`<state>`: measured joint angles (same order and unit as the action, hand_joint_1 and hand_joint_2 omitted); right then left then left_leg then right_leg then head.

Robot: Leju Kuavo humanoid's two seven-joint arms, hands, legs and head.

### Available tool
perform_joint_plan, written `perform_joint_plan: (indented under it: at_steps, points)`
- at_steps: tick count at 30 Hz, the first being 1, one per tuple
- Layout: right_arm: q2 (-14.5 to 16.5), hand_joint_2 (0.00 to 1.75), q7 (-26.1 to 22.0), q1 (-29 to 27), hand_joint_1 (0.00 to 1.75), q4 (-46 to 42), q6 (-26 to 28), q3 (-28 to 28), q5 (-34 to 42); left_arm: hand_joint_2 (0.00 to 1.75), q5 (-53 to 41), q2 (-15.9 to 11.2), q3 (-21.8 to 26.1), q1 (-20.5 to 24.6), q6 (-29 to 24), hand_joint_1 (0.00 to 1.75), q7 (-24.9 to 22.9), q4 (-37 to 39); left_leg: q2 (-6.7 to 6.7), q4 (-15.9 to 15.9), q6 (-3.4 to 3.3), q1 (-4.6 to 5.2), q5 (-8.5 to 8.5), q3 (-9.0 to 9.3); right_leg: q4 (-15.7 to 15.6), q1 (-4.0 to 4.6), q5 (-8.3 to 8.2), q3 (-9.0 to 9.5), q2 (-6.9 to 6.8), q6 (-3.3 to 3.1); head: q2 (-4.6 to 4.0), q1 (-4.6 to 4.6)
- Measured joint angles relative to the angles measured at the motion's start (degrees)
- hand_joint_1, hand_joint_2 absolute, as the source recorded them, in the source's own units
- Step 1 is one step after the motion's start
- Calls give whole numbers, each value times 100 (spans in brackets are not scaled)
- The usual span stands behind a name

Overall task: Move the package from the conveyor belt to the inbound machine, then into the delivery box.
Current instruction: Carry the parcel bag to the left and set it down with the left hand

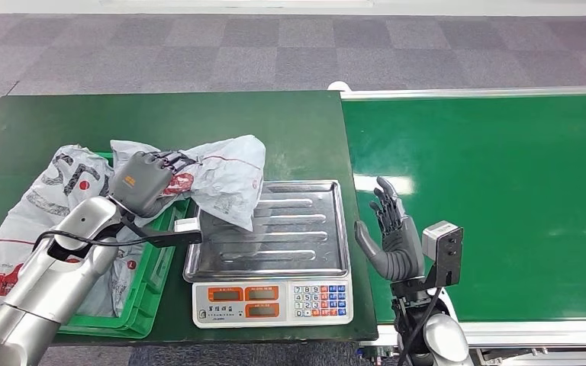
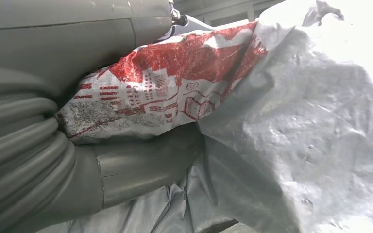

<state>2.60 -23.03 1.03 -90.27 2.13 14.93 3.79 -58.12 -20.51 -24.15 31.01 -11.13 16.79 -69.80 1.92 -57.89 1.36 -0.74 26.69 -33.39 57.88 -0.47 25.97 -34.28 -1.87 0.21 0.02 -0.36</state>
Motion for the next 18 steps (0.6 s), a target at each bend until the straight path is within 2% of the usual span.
perform_joint_plan:
  at_steps: [18]
  points:
    - [0, 175, -1, 0, 0, -1, -1, 0, 0, 175, 0, -6, 0, -4, 0, 175, 0, -3, 0, 0, 0, 0, 0, 0, 0, 0, 0, 0, 0, 0, 0, -1]
